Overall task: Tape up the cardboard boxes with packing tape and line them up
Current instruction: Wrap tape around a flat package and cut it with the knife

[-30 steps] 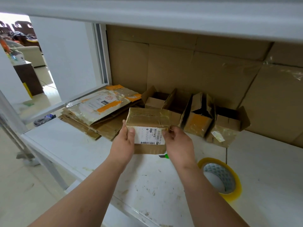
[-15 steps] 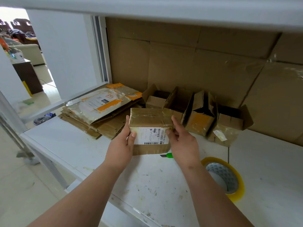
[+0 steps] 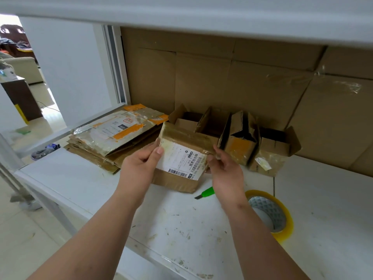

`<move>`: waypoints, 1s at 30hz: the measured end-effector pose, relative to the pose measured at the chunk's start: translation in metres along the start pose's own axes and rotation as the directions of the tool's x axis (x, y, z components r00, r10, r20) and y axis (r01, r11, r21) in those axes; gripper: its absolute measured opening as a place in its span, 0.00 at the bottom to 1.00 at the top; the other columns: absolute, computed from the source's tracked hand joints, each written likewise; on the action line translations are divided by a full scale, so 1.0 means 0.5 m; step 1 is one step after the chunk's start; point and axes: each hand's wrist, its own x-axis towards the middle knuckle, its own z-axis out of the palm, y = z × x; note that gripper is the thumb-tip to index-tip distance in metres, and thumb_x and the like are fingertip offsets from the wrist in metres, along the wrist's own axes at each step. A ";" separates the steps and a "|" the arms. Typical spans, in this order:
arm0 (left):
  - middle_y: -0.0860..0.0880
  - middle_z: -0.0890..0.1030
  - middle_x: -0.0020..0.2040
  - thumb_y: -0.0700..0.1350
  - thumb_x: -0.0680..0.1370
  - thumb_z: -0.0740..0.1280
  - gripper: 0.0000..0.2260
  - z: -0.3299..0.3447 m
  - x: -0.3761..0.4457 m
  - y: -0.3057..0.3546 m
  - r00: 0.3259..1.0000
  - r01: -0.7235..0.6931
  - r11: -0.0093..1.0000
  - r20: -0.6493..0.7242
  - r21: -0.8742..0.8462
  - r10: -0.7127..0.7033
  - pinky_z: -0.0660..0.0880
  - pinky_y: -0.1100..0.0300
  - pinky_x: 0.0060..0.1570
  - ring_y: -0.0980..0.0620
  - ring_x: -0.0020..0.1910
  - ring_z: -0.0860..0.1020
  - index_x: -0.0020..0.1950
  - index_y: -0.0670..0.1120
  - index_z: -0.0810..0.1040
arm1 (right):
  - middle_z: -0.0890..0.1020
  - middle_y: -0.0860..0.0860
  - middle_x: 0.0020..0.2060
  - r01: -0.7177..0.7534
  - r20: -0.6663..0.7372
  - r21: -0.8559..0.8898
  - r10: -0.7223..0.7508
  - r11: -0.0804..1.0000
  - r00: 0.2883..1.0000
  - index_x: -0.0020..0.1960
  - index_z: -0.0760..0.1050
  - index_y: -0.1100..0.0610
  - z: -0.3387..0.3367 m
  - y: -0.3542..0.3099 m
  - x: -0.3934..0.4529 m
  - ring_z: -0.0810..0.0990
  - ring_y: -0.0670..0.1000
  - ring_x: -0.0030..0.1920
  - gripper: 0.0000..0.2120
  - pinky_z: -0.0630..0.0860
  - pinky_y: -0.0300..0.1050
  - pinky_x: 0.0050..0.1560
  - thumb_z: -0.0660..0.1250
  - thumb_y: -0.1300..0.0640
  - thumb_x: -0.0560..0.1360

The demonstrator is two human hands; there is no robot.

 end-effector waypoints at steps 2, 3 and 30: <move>0.54 0.83 0.59 0.52 0.73 0.73 0.05 0.000 0.000 0.020 0.999 0.033 0.995 -0.006 -0.094 -0.033 0.77 0.47 0.62 0.50 0.60 0.80 0.46 0.56 0.87 | 0.82 0.46 0.60 -0.005 0.020 0.074 0.004 0.997 1.000 0.71 0.71 0.43 -0.007 -0.009 -0.005 0.82 0.48 0.58 0.18 0.78 0.45 0.60 0.63 0.49 0.81; 0.53 0.82 0.59 0.55 0.70 0.74 0.07 -0.002 -0.001 0.027 0.999 0.046 0.991 -0.004 -0.125 -0.047 0.76 0.46 0.62 0.49 0.60 0.80 0.45 0.56 0.88 | 0.82 0.46 0.59 -0.002 0.032 0.098 -0.001 0.995 0.999 0.71 0.71 0.44 -0.010 -0.013 -0.008 0.82 0.47 0.57 0.18 0.77 0.40 0.57 0.63 0.49 0.81; 0.62 0.78 0.65 0.47 0.80 0.68 0.20 0.073 -0.086 0.156 0.850 -0.163 0.986 0.513 0.032 0.124 0.70 0.58 0.68 0.62 0.64 0.75 0.71 0.58 0.74 | 0.84 0.45 0.45 0.122 -0.280 0.422 0.001 0.898 0.960 0.50 0.72 0.44 -0.182 -0.051 -0.116 0.83 0.45 0.46 0.07 0.79 0.44 0.45 0.58 0.51 0.84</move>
